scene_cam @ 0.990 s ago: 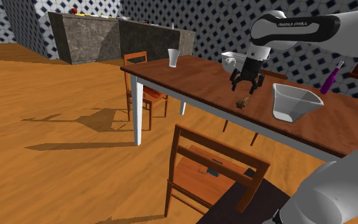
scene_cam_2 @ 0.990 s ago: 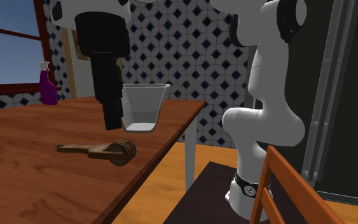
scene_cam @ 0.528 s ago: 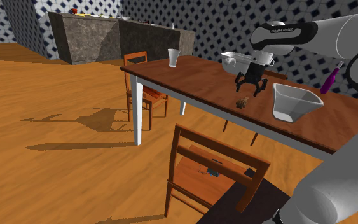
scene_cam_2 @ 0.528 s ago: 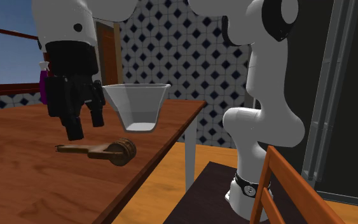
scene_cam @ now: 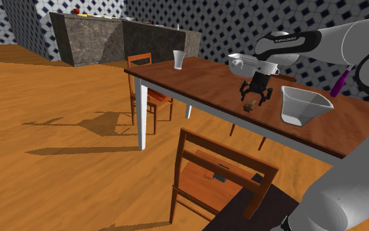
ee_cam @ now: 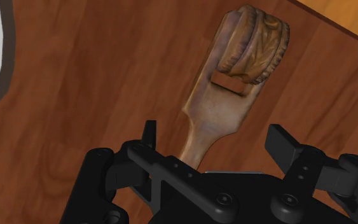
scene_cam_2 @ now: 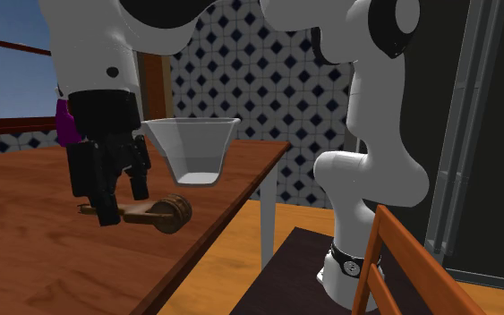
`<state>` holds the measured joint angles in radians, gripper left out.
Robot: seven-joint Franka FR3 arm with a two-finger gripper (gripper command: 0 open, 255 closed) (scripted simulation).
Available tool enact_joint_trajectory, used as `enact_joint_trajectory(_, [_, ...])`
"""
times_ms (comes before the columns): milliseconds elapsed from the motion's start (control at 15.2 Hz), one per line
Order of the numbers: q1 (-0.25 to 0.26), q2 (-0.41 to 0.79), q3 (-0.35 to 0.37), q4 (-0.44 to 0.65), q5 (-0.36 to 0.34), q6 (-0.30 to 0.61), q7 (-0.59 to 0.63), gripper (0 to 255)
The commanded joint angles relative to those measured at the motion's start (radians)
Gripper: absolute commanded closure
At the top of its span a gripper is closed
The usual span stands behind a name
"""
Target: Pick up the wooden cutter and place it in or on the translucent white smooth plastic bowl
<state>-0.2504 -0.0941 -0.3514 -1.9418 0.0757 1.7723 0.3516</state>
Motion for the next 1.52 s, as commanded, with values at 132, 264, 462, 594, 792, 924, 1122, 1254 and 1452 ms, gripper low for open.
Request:
enact_joint_trajectory(132, [0.0, -0.001, 0.0, -0.005, 0.0, 0.005, 0.0, 0])
enact_joint_trajectory(264, [0.0, -0.001, 0.0, -0.005, 0.0, 0.005, 0.0, 0])
enact_joint_trajectory(462, [0.0, -0.001, 0.0, -0.005, 0.0, 0.004, 0.0, 255])
enact_joint_trajectory(594, [0.0, -0.001, 0.0, -0.005, 0.0, 0.004, 0.0, 255])
enact_joint_trajectory(792, [0.0, -0.001, 0.0, -0.005, 0.0, 0.004, 0.0, 255])
enact_joint_trajectory(924, [0.0, -0.001, 0.0, -0.005, 0.0, 0.004, 0.0, 255])
enact_joint_trajectory(1122, [0.0, -0.003, 0.001, 0.019, -0.001, -0.022, 0.003, 255])
enact_joint_trajectory(1254, [0.001, -0.004, 0.001, 0.045, -0.002, -0.048, 0.006, 255])
enact_joint_trajectory(1452, [0.001, -0.004, 0.001, 0.085, -0.002, -0.089, 0.009, 255])
